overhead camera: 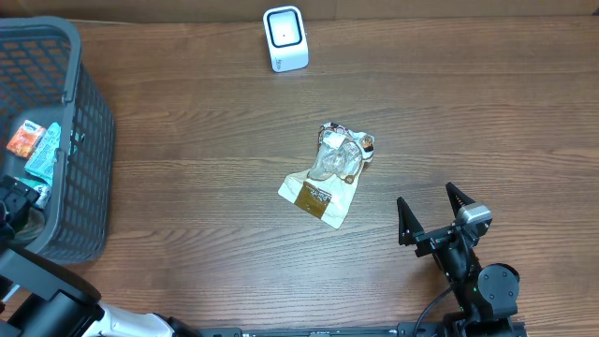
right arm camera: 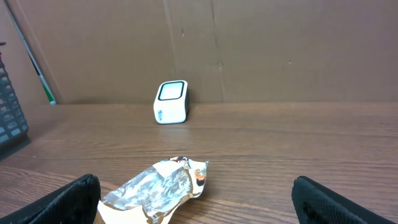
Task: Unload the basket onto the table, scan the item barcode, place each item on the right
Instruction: 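Move the left gripper back into the basket toward the green-lidded jar, then grasp the green-lidded jar by its lid with the left gripper, then carry the jar to the scanner and hold it under it, then set the jar down beside the bag and release it, then reach into the basket and grasp the mint-green wipes pack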
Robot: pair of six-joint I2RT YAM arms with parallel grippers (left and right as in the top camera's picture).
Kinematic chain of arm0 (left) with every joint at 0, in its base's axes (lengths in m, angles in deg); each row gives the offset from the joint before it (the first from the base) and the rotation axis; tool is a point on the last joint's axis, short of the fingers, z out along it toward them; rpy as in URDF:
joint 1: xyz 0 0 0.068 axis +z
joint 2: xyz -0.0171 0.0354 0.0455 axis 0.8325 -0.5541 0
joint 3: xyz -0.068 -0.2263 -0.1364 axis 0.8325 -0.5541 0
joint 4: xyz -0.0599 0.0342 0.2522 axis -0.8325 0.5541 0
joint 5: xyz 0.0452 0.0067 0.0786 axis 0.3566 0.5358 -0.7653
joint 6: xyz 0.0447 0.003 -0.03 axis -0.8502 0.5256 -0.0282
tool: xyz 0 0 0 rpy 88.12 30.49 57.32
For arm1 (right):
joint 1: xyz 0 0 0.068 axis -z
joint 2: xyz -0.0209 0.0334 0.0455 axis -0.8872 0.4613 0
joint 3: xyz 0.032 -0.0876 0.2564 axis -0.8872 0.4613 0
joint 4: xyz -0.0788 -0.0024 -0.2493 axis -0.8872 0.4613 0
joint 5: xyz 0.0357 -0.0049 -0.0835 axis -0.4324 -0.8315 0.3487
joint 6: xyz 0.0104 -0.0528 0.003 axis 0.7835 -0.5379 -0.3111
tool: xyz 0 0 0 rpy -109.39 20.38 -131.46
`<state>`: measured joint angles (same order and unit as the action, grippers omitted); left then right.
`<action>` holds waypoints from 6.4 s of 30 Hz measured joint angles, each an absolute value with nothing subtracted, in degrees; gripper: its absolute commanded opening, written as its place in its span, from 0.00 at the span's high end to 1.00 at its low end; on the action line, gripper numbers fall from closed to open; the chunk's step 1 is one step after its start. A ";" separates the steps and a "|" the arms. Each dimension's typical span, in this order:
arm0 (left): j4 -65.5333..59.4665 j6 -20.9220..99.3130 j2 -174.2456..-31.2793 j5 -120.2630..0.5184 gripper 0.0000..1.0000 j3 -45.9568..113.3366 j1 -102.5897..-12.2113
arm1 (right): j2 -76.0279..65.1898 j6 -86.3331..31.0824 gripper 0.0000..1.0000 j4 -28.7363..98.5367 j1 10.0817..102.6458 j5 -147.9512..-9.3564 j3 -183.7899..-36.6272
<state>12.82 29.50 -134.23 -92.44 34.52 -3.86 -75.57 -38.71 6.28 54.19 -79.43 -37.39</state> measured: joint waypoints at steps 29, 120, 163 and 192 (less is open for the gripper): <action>2.99 29.02 -134.31 -92.88 0.48 29.47 -3.86 | -75.57 -38.69 0.00 6.26 54.17 -79.43 -37.39; 35.62 28.93 -156.10 -81.07 0.64 68.11 -77.19 | -75.57 -38.73 0.00 6.28 51.89 -79.43 -37.39; 59.18 31.36 -156.02 -87.11 0.00 113.66 -73.59 | -75.57 -38.71 0.00 6.30 51.63 -79.43 -37.39; 54.40 32.65 -143.41 -84.05 0.04 97.47 -13.17 | -75.57 -38.73 0.00 6.30 51.57 -79.43 -37.39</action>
